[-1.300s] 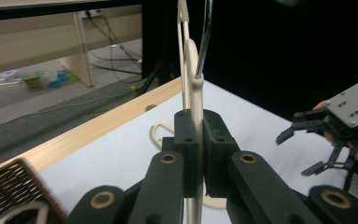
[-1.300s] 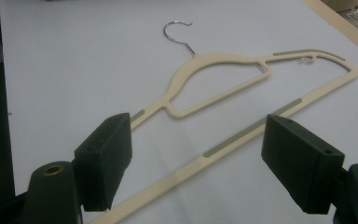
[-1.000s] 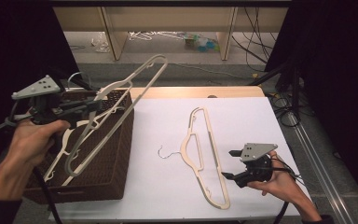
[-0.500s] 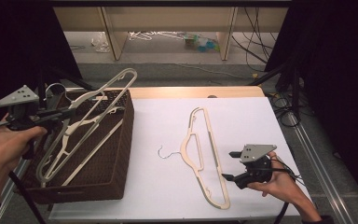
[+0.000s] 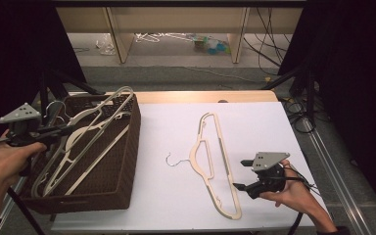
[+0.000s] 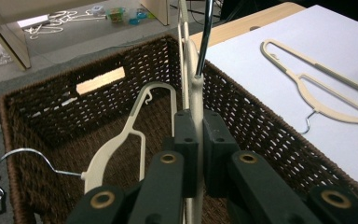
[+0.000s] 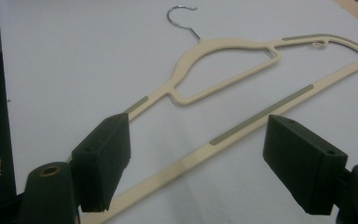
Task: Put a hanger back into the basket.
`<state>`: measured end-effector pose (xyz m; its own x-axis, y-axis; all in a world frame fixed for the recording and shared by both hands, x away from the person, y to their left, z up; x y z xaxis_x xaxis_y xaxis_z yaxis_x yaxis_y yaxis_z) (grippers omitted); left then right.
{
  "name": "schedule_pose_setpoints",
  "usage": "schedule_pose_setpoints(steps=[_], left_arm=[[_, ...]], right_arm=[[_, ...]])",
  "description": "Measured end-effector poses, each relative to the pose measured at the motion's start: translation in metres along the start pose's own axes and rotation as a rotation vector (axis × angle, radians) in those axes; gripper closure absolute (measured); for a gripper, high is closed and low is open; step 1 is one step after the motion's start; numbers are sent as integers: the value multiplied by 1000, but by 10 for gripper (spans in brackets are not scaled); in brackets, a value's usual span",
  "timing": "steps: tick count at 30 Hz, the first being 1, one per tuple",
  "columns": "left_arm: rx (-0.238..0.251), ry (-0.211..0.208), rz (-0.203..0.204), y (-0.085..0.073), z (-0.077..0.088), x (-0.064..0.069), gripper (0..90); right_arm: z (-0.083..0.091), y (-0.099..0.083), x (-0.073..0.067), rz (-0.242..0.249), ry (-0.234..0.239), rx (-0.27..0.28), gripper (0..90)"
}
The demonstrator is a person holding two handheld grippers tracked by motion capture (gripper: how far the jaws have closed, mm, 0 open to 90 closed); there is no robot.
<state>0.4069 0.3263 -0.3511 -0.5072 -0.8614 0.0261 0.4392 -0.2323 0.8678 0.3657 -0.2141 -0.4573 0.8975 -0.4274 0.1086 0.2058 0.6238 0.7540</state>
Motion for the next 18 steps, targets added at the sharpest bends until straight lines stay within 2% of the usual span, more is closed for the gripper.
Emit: schedule_pose_setpoints(steps=[3, 4, 7, 9, 11, 18], left_arm=[[-14, 10, 1, -4, -2, -4, 857], [-20, 14, -11, -6, -3, -5, 857], [-38, 20, 3, -9, -8, -8, 857], [-47, 15, 5, -12, -13, -8, 857], [-75, 13, -8, -16, -16, -10, 857], [-112, -10, -7, -25, -30, -6, 856]], right_arm=[[-1, 0, 0, 4, -1, 4, 242], [-1, 0, -1, 3, 1, 3, 242], [-2, -1, -1, 5, 5, -2, 241], [-2, -1, -1, 6, 6, -2, 241], [-2, -1, -1, 6, 5, -1, 241], [-2, -3, -2, 8, 12, -7, 240]])
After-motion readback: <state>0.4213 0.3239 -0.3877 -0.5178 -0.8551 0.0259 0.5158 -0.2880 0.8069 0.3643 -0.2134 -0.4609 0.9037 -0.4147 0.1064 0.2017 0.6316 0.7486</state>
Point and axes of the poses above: each handheld gripper's, and its own axes: z roughly backward along the jaws, y roughly out of its top, x roughly to its right, the point moved 6 cm from there along -z, roughly forward along the jaws, and after that the axes turned 3 degrees about x, right-handed, at the moved point
